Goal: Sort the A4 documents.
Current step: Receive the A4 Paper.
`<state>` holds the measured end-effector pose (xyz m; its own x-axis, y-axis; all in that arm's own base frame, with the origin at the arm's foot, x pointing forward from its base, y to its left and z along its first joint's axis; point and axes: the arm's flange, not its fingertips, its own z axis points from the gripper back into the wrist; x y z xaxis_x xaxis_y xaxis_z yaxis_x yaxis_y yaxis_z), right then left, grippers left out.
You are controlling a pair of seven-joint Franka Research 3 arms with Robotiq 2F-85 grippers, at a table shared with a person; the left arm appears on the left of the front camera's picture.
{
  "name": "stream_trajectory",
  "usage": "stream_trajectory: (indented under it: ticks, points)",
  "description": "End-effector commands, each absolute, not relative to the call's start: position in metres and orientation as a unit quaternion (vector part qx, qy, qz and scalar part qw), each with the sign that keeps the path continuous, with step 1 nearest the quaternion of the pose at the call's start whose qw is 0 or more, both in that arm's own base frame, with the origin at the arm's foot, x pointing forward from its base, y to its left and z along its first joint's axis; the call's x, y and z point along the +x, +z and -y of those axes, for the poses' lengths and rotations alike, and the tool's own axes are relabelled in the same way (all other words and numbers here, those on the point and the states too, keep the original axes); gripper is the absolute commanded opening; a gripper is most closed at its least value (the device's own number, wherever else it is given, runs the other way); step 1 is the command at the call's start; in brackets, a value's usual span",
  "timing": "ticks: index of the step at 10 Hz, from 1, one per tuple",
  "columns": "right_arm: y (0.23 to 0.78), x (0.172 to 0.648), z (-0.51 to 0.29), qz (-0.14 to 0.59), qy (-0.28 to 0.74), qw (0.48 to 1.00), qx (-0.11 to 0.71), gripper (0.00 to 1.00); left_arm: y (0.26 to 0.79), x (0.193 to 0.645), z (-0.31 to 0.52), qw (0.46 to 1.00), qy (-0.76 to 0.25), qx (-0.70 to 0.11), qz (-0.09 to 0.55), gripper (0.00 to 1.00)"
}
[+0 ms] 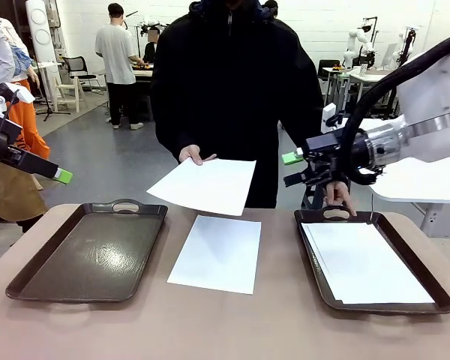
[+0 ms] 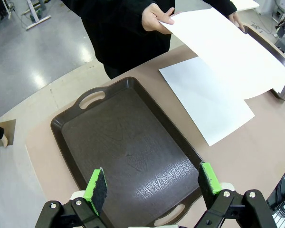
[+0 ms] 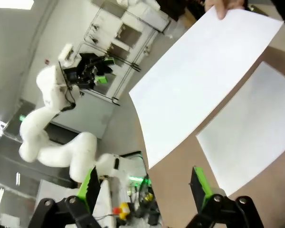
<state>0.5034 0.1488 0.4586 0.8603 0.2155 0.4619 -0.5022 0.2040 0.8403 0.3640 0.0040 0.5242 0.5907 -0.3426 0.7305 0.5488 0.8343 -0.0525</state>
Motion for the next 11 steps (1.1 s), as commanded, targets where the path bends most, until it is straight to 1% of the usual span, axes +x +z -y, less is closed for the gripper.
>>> stream_trajectory:
  ticks: [1,5,6,8,11]
  points:
    - [0.452,0.515,-0.167,0.124,0.184,0.762,0.609,1.0,0.522,0.366,-0.005,0.88,-0.251,-0.142,0.378,1.0]
    - [0.414,0.537,-0.201,0.099,0.127,0.775,0.611,1.0,0.522,0.366,-0.005,0.88,-0.251,-0.142,0.378,1.0]
    - [0.406,0.545,-0.207,0.108,0.109,0.78,0.607,1.0,0.522,0.366,-0.005,0.88,-0.251,-0.142,0.378,1.0]
    - [0.39,0.555,-0.216,0.1,0.069,0.785,0.608,1.0,0.522,0.366,-0.005,0.88,-0.251,-0.142,0.378,1.0]
    - [0.383,0.567,-0.232,0.107,0.019,0.762,0.638,1.0,0.522,0.366,-0.005,0.88,-0.251,-0.142,0.378,1.0]
